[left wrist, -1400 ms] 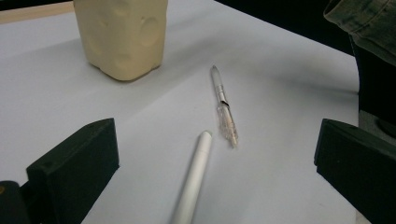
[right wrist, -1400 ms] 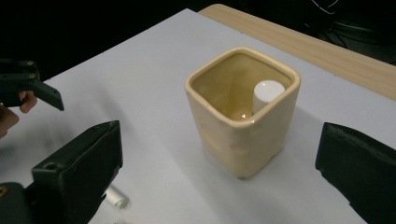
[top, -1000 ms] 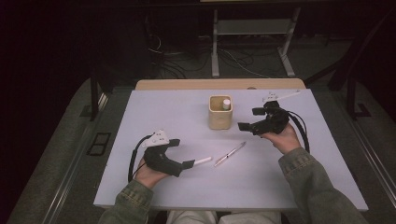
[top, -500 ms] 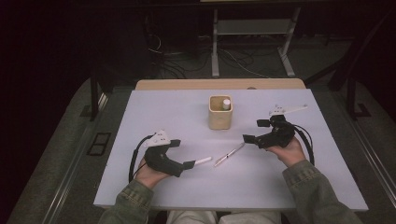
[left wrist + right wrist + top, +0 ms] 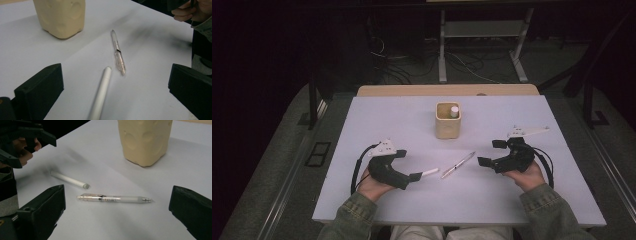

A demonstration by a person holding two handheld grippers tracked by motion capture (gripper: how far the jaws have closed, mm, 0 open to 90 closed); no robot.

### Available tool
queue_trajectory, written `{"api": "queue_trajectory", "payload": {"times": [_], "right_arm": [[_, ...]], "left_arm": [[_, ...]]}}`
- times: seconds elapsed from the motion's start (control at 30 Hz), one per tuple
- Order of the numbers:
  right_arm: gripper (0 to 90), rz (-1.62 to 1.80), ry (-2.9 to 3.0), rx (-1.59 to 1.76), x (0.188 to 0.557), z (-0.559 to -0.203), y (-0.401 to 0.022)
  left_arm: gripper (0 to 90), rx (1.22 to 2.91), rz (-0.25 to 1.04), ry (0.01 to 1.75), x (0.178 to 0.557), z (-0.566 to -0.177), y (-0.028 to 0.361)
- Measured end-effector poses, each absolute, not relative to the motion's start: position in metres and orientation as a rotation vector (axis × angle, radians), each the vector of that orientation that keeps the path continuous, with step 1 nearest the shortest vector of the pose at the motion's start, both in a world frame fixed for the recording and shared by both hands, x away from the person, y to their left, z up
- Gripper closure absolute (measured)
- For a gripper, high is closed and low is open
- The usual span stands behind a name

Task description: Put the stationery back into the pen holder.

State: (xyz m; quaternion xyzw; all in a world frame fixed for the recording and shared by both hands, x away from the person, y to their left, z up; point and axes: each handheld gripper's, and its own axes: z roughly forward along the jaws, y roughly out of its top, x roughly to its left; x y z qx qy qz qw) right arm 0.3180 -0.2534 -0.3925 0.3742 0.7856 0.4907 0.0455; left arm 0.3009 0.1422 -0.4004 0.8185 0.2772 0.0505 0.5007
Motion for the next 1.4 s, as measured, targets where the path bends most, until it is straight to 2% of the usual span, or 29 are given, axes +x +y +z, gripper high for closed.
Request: {"api": "queue_trajectory", "payload": {"times": [1.4], "right_arm": [[0.4,1.437,2.420,1.175,0.274,-0.418,-0.279]], "left_arm": [[0.3,2.073,0.074,0.630,0.321,-0.387,0.129]]}}
